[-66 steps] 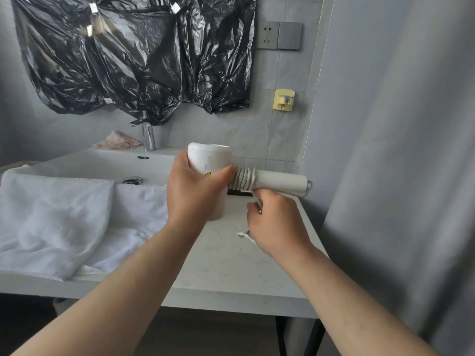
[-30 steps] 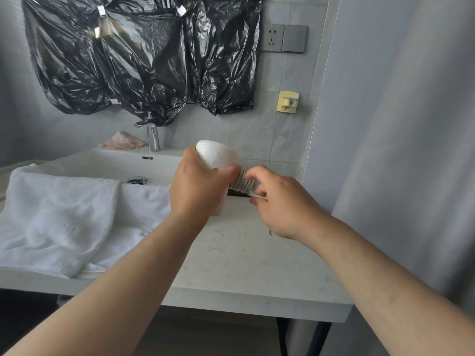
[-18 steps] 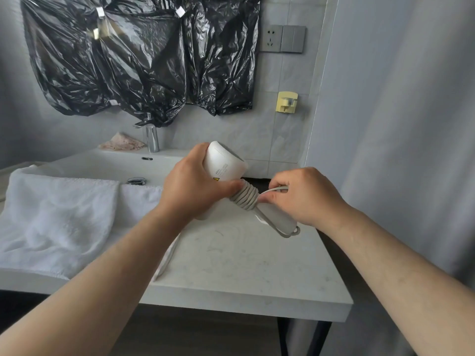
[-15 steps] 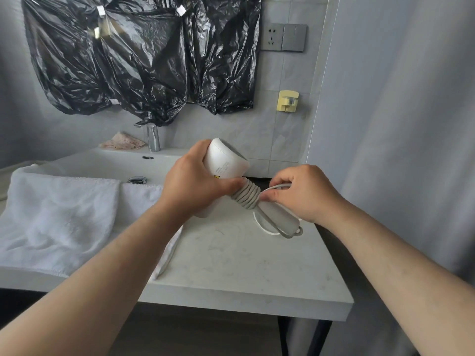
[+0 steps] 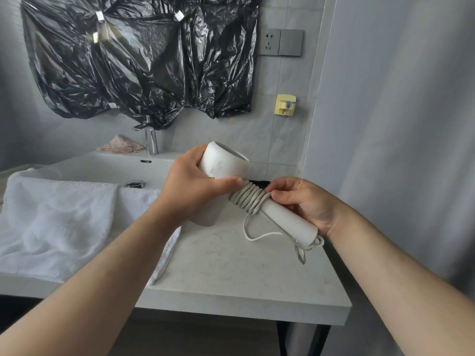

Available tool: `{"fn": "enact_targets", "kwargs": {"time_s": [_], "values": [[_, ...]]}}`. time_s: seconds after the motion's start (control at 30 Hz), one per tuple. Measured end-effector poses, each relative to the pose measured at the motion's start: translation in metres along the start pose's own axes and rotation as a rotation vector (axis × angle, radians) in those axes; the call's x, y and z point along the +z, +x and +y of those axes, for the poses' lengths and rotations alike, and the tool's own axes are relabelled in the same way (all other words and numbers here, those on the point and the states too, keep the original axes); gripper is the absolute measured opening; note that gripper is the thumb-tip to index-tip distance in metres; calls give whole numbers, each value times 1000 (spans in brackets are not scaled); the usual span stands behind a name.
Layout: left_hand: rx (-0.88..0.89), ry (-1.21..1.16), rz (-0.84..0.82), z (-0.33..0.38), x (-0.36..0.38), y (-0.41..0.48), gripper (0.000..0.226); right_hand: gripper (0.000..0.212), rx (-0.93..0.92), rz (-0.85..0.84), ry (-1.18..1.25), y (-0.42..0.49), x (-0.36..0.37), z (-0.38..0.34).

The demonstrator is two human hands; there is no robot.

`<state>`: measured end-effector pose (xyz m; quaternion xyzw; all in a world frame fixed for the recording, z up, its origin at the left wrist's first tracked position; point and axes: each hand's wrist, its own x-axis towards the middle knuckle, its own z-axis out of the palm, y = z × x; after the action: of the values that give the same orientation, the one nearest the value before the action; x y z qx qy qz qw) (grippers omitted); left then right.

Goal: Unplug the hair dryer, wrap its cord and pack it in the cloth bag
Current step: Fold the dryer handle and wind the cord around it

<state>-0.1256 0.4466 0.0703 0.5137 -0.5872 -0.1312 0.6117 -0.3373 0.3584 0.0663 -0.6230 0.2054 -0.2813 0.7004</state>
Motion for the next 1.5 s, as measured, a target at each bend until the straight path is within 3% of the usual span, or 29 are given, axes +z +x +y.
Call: {"fn": "enact_targets", "kwargs": {"time_s": [0.23, 0.27, 0.37, 0.43, 0.57, 0.67, 0.77, 0.9, 1.03, 1.27, 1.5], "values": [[76, 15, -1, 0, -2, -4, 64, 15, -15, 25, -49, 7, -6, 12], [78, 6, -7, 0, -1, -4, 61, 10, -15, 8, -34, 6, -6, 12], [47, -74, -29, 2, 1, -4, 47, 22, -41, -21, 20, 4, -8, 12], [-3, -156, -26, 1, 3, -5, 44, 13, -36, -47, 149, 5, -7, 14], [-104, -241, 50, 1, 12, -6, 53, 23, -97, -187, 567, 13, 1, 25], [-164, -265, 119, 4, 16, -5, 46, 6, -129, -137, 741, 21, 11, 34], [-208, -265, 216, 6, 17, -3, 49, 23, -101, -57, 827, 24, 22, 40], [-260, -263, 340, 5, 19, -3, 48, 22, -180, 159, 632, 23, 42, 43], [-291, -257, 419, -1, 18, -3, 52, 29, -245, 311, 251, 17, 59, 44], [-220, -52, 522, -1, 13, 2, 50, 33, -198, 425, -670, 1, 71, 44], [-135, 151, 513, 5, 15, -3, 47, 31, -247, 459, -1015, 0, 60, 29]]}}
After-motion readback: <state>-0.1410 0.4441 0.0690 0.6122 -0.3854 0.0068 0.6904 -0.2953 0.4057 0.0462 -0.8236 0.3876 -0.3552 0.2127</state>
